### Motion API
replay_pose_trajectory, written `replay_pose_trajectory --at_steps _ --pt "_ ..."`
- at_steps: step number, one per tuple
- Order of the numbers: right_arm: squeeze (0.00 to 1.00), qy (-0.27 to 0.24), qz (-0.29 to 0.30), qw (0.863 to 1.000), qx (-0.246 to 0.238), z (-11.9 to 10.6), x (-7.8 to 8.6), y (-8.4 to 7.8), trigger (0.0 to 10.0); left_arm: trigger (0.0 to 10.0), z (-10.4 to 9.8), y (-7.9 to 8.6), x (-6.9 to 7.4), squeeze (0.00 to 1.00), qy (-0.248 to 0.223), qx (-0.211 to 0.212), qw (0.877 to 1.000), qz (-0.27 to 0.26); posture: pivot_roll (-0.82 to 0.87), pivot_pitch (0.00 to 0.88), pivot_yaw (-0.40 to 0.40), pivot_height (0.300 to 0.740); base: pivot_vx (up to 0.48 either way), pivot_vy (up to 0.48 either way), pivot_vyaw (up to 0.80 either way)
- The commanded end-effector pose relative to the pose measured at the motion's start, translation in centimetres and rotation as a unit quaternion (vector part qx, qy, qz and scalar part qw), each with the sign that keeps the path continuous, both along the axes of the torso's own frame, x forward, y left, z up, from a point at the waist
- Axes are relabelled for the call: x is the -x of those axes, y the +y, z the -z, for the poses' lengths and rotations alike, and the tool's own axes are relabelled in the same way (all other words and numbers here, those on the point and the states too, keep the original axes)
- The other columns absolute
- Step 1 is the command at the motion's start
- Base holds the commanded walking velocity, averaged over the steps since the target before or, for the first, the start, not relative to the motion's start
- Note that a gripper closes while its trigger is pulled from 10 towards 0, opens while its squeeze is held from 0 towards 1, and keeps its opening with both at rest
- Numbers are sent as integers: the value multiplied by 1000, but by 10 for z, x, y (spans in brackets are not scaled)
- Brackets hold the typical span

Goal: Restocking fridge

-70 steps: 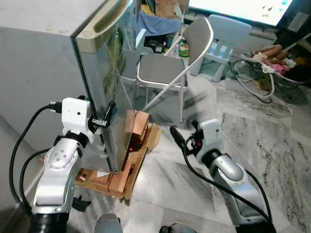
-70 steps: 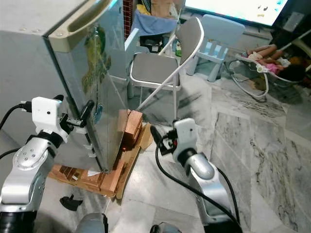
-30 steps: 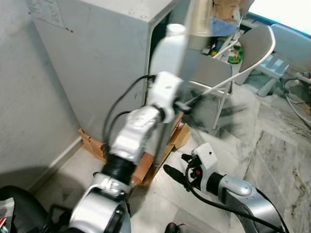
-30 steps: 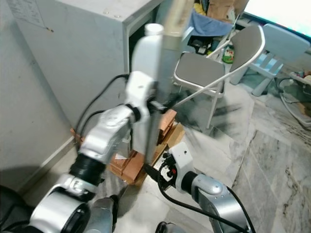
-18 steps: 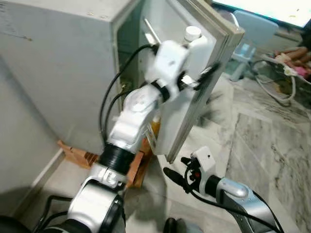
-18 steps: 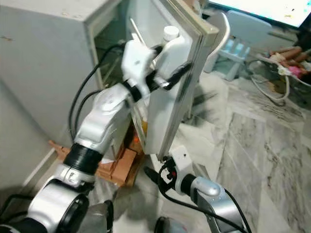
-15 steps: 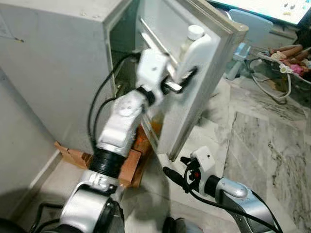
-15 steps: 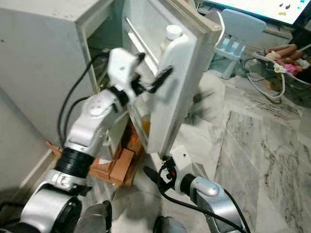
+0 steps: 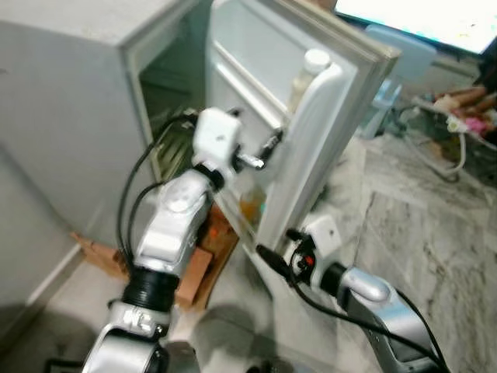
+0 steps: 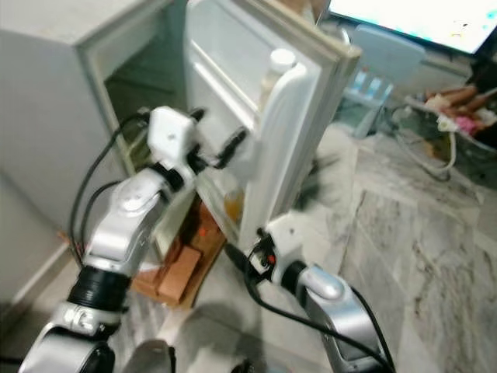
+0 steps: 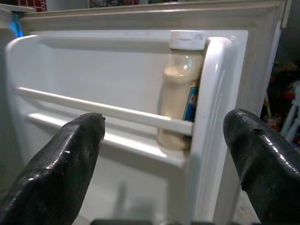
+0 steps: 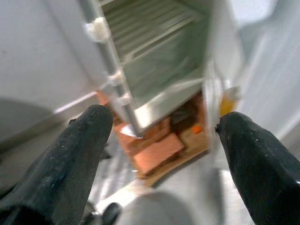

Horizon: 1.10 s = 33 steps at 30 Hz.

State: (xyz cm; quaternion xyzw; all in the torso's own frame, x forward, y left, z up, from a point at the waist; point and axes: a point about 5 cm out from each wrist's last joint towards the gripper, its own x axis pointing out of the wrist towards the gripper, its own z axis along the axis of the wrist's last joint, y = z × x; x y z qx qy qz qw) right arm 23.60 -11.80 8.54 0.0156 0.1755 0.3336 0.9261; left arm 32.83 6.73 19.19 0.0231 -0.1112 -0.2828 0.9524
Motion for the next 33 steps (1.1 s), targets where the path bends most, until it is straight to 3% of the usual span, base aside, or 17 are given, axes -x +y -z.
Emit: replay_pose_trajectory --at_steps 1,14,20,21,26,31,33 --pt "0 3 19 1000 21 1 0 -10 10000 10000 4 -16 -2 0 14 -25 1000 12 138 59 -98 740 412 -240 0" --pt "0 -1 44 999 24 2 -4 -10 10000 10000 3 -32 -20 0 31 -58 998 23 138 52 -79 740 427 0 0" --pt "0 0 48 999 26 4 -8 -10 10000 10000 -12 -58 -27 0 12 -67 996 54 144 56 -81 740 431 0 0" --pt "0 -1 50 998 27 5 -10 -10 10000 10000 -19 -69 -29 0 3 -66 996 66 141 54 -80 740 431 0 0" --pt "0 -4 57 998 28 7 -11 -10 10000 10000 -25 -83 -30 0 -8 -69 994 81 134 50 -74 740 431 0 0" --pt "0 -7 66 997 29 8 -11 -11 10000 10000 -27 -82 -33 0 -17 -66 995 73 126 49 -67 740 431 0 0" --pt "0 -8 74 997 30 10 -11 -12 10000 10000 -28 -65 -39 0 -22 -51 998 37 127 52 -65 740 444 0 0"
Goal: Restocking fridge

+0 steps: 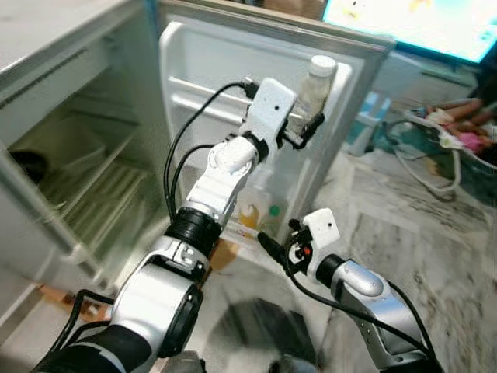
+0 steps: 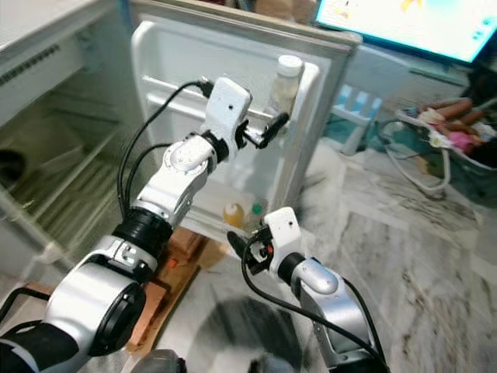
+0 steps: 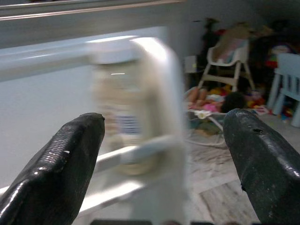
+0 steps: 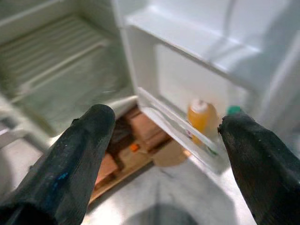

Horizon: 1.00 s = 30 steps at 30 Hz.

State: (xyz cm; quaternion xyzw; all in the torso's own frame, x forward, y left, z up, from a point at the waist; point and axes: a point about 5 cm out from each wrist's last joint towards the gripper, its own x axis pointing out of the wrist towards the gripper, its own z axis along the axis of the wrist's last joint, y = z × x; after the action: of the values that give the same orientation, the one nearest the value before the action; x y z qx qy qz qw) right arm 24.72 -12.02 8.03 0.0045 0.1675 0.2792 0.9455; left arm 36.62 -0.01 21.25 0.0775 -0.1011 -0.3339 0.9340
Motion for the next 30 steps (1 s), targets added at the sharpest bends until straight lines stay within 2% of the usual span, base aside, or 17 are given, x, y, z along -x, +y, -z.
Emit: replay_pose_trajectory --at_steps 1,4,5,7,8,9,10,11,12,15,16,18,20,21,23,30 --pt "0 6 19 1000 12 5 0 -10 10000 10000 -7 2 -1 0 -15 10 1000 -9 127 52 -65 740 454 0 0" --pt "0 2 26 1000 16 6 -1 -11 10000 10000 -4 39 0 0 -32 19 997 -63 129 54 -65 740 256 0 0" --pt "0 2 26 1000 16 6 -1 -11 10000 10000 -4 39 0 0 -32 19 997 -63 129 54 -65 740 0 0 0" --pt "0 -11 44 999 24 4 -4 -14 10000 10000 3 66 8 0 -38 30 994 -97 137 58 -66 740 0 0 0" --pt "0 -15 51 998 27 4 -6 -16 10000 10000 5 73 11 0 -38 32 993 -108 139 59 -66 740 0 0 0" --pt "0 -15 51 998 27 4 -6 -16 10000 10000 5 73 11 0 -38 32 993 -108 139 59 -66 740 0 0 0" --pt "0 -25 78 996 29 1 -11 -20 10000 10000 13 95 22 0 -33 32 989 -142 148 63 -66 740 0 0 -800" --pt "0 -25 78 996 29 1 -11 -20 10000 10000 13 95 22 0 -33 32 989 -142 148 63 -66 740 0 0 -800" --pt "0 -39 93 994 32 -3 -16 -23 10000 10000 18 110 32 0 -30 34 985 -165 160 68 -66 740 0 0 -800" --pt "0 -58 105 992 38 -9 -24 -24 10000 10000 26 127 46 0 -25 31 980 -197 184 80 -70 740 0 -264 -792" --pt "0 -58 105 992 38 -9 -24 -24 10000 10000 26 127 46 0 -25 31 980 -197 184 80 -70 740 0 -469 -788" --pt "0 -77 109 990 40 -17 -31 -23 10000 10000 31 136 59 0 -24 21 974 -223 186 93 -74 740 0 -467 -781" --pt "0 -91 116 988 41 -23 -35 -22 10000 10000 32 138 68 0 -18 24 972 -233 181 97 -76 740 0 -459 -781" --pt "0 -91 116 988 41 -23 -35 -22 10000 10000 32 138 68 0 -18 24 972 -233 181 97 -76 740 0 -458 -781" --pt "0 -116 130 984 34 -33 -40 -20 10000 10000 33 139 79 0 -11 24 971 -238 164 111 -80 740 0 -442 -781" --pt "0 -150 168 974 15 -45 -44 -21 10000 10000 44 146 93 0 23 18 968 -250 151 108 -74 740 214 -391 -781"
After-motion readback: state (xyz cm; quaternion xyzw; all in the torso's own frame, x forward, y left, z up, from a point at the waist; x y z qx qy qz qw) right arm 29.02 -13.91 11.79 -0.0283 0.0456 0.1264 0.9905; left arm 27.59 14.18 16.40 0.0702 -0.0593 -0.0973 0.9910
